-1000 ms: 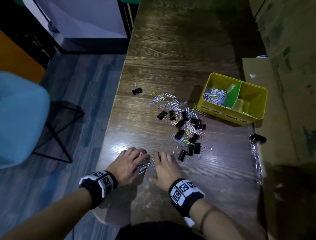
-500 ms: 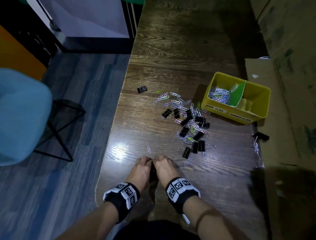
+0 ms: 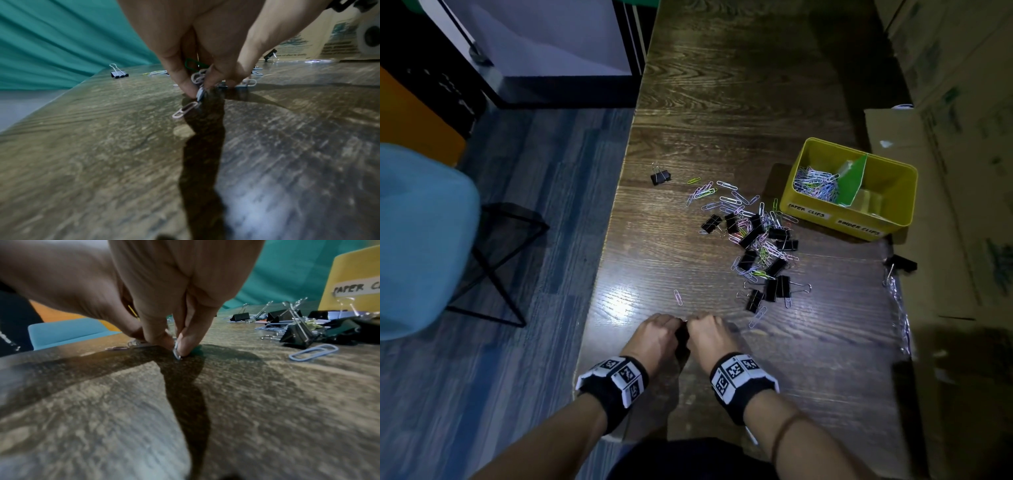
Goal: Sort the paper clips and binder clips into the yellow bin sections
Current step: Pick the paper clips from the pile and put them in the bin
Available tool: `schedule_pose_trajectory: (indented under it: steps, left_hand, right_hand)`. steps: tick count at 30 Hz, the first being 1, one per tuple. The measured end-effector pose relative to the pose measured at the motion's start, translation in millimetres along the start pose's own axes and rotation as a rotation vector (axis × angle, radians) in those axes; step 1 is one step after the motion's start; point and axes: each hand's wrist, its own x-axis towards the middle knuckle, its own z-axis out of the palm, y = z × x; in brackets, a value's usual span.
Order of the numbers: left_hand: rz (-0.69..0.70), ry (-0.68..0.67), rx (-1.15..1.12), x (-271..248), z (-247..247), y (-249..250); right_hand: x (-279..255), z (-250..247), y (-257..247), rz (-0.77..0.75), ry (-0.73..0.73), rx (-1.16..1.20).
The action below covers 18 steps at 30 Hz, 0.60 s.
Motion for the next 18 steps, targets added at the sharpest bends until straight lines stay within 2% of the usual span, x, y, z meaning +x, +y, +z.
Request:
schedule_pose_trajectory:
  steps: [3, 6, 8, 11, 13, 15, 18]
  left_hand:
    - [-0.146, -0.027, -0.109, 1.0, 10.0, -10.7]
    - [-0.397, -0.04, -0.402, 7.0, 8.1, -20.6]
    - [-0.602, -0.051, -0.731, 9.9, 5.4, -26.2]
    - [-0.857, 0.016, -1.31, 11.2, -3.3, -26.0]
    - [-0.922, 0.028, -1.562, 12.8, -10.0, -24.7]
    - [-0.946, 0.031, -1.719, 13.9, -16.4, -25.0]
    - [-0.988, 0.023, -1.962, 11.6, -20.0, -30.8]
  right_hand:
    - [4.4, 4.9, 2.0, 0.027, 0.02, 0.061]
    - [12.8, 12.2, 11.3, 0.204, 0.061, 0.34]
    - [17.7, 18.0, 21.0, 0.344, 0.141, 0.693]
    - [24.4, 18.5, 36.3, 0.328, 0.184, 1.086]
    - [26.4, 14.8, 39.6, 0.323, 0.165, 1.265]
    - [28.9, 11.7, 40.8, 0.383, 0.123, 1.47]
    - [25.6, 1.2, 38.9, 0.43, -0.008, 1.725]
